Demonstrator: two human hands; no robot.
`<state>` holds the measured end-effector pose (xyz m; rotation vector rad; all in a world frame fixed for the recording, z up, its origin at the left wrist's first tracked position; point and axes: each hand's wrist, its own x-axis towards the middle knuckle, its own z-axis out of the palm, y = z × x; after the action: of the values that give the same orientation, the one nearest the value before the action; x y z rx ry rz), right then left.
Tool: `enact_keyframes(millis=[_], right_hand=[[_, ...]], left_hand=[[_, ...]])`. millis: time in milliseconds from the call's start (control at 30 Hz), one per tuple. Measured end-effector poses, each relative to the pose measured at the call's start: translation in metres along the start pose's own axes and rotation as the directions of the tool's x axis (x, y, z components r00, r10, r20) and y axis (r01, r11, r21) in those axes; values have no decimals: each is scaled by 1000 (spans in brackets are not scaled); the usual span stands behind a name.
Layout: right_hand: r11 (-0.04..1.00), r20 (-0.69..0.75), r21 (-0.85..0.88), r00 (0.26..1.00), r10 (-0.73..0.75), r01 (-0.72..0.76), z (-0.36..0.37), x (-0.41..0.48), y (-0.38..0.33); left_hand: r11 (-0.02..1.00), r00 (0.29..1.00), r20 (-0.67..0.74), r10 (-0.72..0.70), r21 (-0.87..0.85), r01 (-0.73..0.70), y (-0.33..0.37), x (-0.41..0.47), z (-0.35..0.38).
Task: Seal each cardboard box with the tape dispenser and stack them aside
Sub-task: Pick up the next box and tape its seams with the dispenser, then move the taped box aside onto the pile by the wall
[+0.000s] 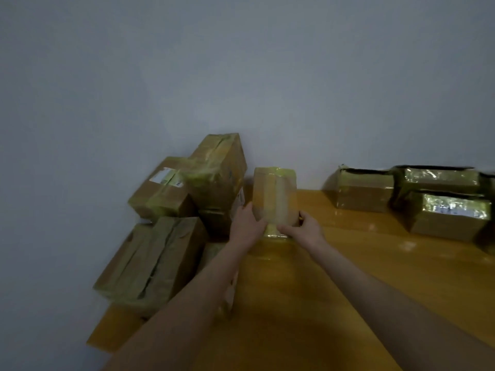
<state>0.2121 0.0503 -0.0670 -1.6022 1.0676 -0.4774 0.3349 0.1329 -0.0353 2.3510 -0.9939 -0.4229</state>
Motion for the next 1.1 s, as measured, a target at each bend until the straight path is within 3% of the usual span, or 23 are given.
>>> enact_keyframes(millis=[233,367,567,767,967,1100], right_hand=[[996,-87,75,995,45,-39,56,17,-17],[998,-138,46,989,58,-52,63,27,-23],[996,-177,-5,980,89,-91,75,35,-24],[957,-48,-279,997,63,-74,72,30,-22],[707,-162,-703,986,-44,-84,8,13,-16],[629,-209,-764,977,-31,-143,-43,-2,-5]], left_hand=[[970,992,59,111,209,-121,-40,23,-28],[975,978,115,176,120,-189,-41,32,-37],[945,965,101,243,198,-259,-40,42,-43],[878,945,181,272,356,-321,-31,47,-29],[779,900,237,366,452,-436,3,50,1],[713,853,280,440,468,-521,38,37,33]])
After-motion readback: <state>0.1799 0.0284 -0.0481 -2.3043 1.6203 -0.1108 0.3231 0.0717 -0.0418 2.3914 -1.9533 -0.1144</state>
